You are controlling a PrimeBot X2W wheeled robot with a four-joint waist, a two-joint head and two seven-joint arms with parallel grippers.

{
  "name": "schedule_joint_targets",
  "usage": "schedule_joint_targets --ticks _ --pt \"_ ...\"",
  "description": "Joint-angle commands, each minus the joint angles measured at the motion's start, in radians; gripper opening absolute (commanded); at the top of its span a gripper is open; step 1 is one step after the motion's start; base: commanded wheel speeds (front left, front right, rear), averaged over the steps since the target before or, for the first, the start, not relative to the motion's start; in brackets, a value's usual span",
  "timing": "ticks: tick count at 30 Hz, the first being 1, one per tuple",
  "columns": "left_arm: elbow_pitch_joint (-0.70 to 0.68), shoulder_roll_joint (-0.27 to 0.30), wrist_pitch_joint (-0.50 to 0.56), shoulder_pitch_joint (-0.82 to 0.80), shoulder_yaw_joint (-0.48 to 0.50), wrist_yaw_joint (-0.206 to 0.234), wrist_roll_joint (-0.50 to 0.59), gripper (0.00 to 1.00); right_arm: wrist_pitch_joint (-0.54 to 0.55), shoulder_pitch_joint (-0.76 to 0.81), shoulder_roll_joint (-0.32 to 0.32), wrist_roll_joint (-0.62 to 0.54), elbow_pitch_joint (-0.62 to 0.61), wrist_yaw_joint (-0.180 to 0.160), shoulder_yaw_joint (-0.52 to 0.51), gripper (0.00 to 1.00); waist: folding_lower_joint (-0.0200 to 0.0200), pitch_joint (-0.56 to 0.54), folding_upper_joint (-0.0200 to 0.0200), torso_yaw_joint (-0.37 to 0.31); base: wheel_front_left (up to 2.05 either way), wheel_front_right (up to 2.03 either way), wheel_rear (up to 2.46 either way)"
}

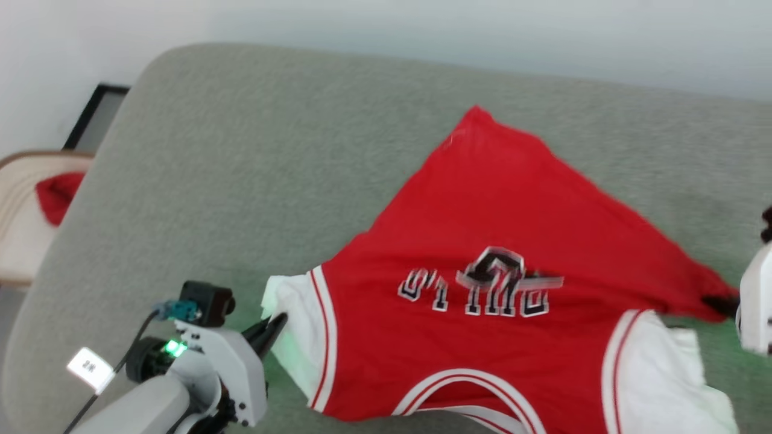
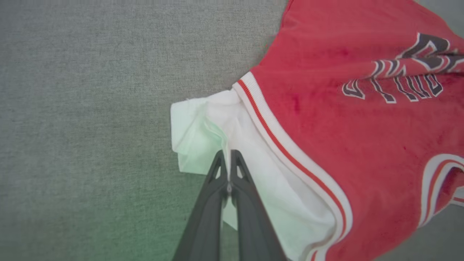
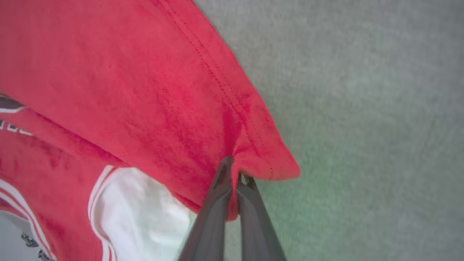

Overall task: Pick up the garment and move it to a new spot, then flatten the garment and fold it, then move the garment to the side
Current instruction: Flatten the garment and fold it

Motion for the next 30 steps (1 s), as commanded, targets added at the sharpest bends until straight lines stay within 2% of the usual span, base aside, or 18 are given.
schedule_joint_targets --ticks 1,12,19,25,27,28,29,30 --pt "-0.022 0.021 0.0 0.03 0.005 0.018 -0.01 0.0 -0.008 0.06 0.004 0.015 -0.032 -0.001 -0.014 0.0 0.0 -0.083 -0.0001 -0.093 0.0 0.0 0.0" --pt "-0.114 0.084 -0.005 0.117 0.013 0.074 -0.042 0.0 -0.024 0.306 0.055 0.008 -0.157 -0.001 -0.092 0.0 0.0 -0.138 -0.0001 -0.165 0.0 0.0 0.0" --pt "-0.15 0.104 0.0 0.15 0.014 0.096 -0.058 0.0 -0.043 0.418 0.098 -0.017 -0.187 -0.001 -0.142 0.0 0.0 -0.163 -0.0001 -0.177 0.0 0.0 0.0" --pt "-0.162 0.103 0.005 0.167 0.008 0.109 -0.061 0.0 -0.072 0.447 0.128 -0.046 -0.18 -0.001 -0.16 0.0 0.0 -0.181 -0.0001 -0.175 0.0 0.0 0.0" --pt "-0.163 0.101 0.004 0.167 0.006 0.111 -0.062 0.0 -0.08 0.449 0.129 -0.062 -0.176 -0.001 -0.154 0.21 0.0 -0.185 -0.0001 -0.173 0.0 0.0 0.0" --pt "-0.164 0.101 0.004 0.169 0.006 0.111 -0.063 0.0 -0.089 0.448 0.129 -0.068 -0.177 -0.001 -0.151 0.42 0.0 -0.186 -0.0001 -0.172 0.0 0.0 0.0" --pt "-0.164 0.102 0.005 0.171 0.006 0.112 -0.063 0.0 -0.099 0.445 0.131 -0.072 -0.176 -0.001 -0.153 0.76 0.0 -0.188 -0.0001 -0.172 0.0 0.0 0.0" --pt "-0.164 0.102 0.006 0.173 0.005 0.114 -0.064 0.0 -0.102 0.442 0.133 -0.078 -0.171 -0.001 -0.152 1.0 0.0 -0.19 -0.0001 -0.171 0.0 0.0 0.0"
